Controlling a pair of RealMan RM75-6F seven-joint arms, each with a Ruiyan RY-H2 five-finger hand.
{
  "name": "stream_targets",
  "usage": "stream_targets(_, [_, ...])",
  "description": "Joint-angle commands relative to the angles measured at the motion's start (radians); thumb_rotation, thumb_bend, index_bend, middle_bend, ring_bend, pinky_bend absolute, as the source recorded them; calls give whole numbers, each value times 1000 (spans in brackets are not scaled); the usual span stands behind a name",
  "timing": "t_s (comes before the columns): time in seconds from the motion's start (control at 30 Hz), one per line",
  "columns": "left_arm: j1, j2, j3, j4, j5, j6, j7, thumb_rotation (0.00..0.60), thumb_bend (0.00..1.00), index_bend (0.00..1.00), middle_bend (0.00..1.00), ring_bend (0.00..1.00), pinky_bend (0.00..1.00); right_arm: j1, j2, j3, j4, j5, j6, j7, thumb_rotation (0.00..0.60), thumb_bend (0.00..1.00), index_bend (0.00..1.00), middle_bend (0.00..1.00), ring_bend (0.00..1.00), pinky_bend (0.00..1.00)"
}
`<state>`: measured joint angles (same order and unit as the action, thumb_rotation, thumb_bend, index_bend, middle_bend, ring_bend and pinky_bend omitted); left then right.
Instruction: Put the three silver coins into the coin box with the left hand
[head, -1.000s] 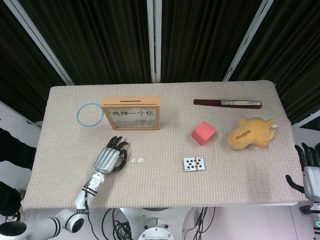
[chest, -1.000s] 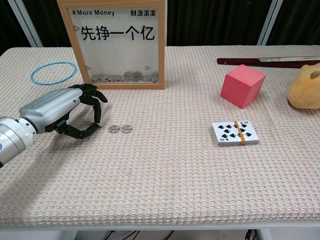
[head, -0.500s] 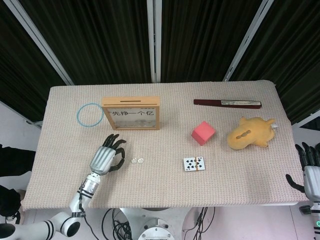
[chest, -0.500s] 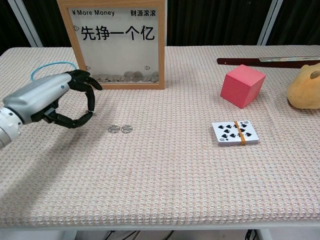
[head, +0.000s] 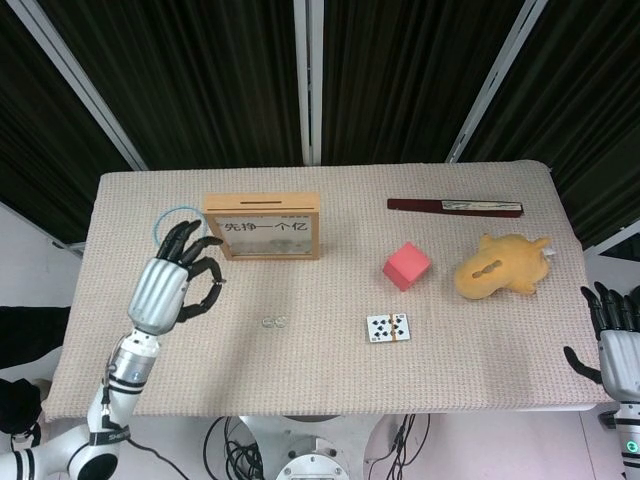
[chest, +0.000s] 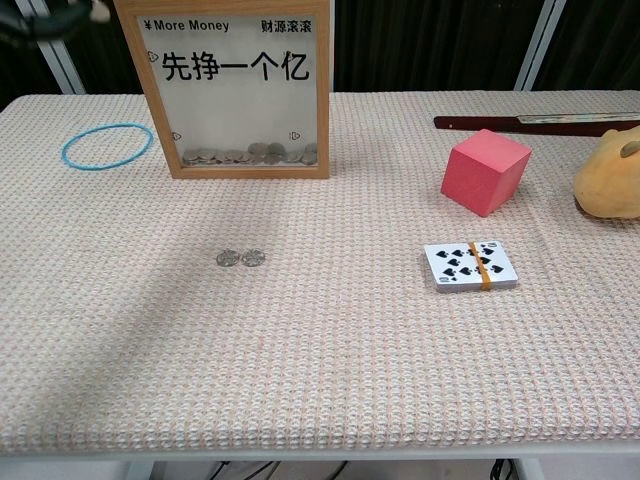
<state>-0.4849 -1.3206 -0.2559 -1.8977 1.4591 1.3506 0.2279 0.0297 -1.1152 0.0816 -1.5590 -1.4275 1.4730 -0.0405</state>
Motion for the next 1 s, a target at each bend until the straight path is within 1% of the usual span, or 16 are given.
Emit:
stream_targets(0.03, [-71, 43, -114, -59, -102, -46, 48, 600, 447, 627, 242, 51, 94, 0, 0, 1, -3, 0, 2, -3, 600, 195, 0, 0, 0, 0])
stream_targets(0.07, [-96, 45, -145, -59, -143, -68, 51, 600, 447, 628, 242, 51, 94, 0, 1, 2, -5, 1, 3, -4, 600, 195, 0, 0, 0, 0])
stream_targets(0.2, [-192, 32, -229, -12, -285, -147, 79, 600, 448, 630, 242, 51, 94, 2, 0, 5, -6, 7, 0, -6, 600, 195, 0, 0, 0, 0])
stream_targets(0.33, [-286, -7, -282, 63, -453, -222, 101, 600, 447, 633, 243, 51, 93, 5, -4, 3, -5, 8, -6, -8, 600, 195, 0, 0, 0, 0])
stream_targets(0.47, [-374, -60, -318, 140, -625, -250, 151, 600, 450, 633, 245, 51, 92, 6, -8, 4, 3, 14, -11, -7, 600, 195, 0, 0, 0, 0])
stream_targets(0.5, [-397, -71, -323, 159, -672, -260, 162, 600, 451, 633, 245, 51, 92, 6, -8, 5, 3, 14, -10, -4, 600, 195, 0, 0, 0, 0])
stream_targets(0.6, [-436, -82, -317, 199, -753, -285, 187, 600, 451, 633, 245, 51, 92, 5, -7, 5, 4, 11, -6, 1, 600, 195, 0, 0, 0, 0])
stream_targets(0.77, [-469, -87, -285, 251, -817, -305, 218, 600, 457, 633, 245, 51, 92, 6, -4, 7, 7, 12, -4, 8, 600, 195, 0, 0, 0, 0])
stream_targets(0.87, [-485, -86, -276, 278, -860, -331, 214, 600, 456, 634, 245, 51, 90, 6, -6, 5, 8, 9, -6, 9, 600, 195, 0, 0, 0, 0])
stream_targets(1.0, [-503, -82, -279, 298, -930, -364, 193, 600, 456, 638, 246, 52, 86, 7, -9, 4, 6, 8, -6, 6, 600, 195, 0, 0, 0, 0])
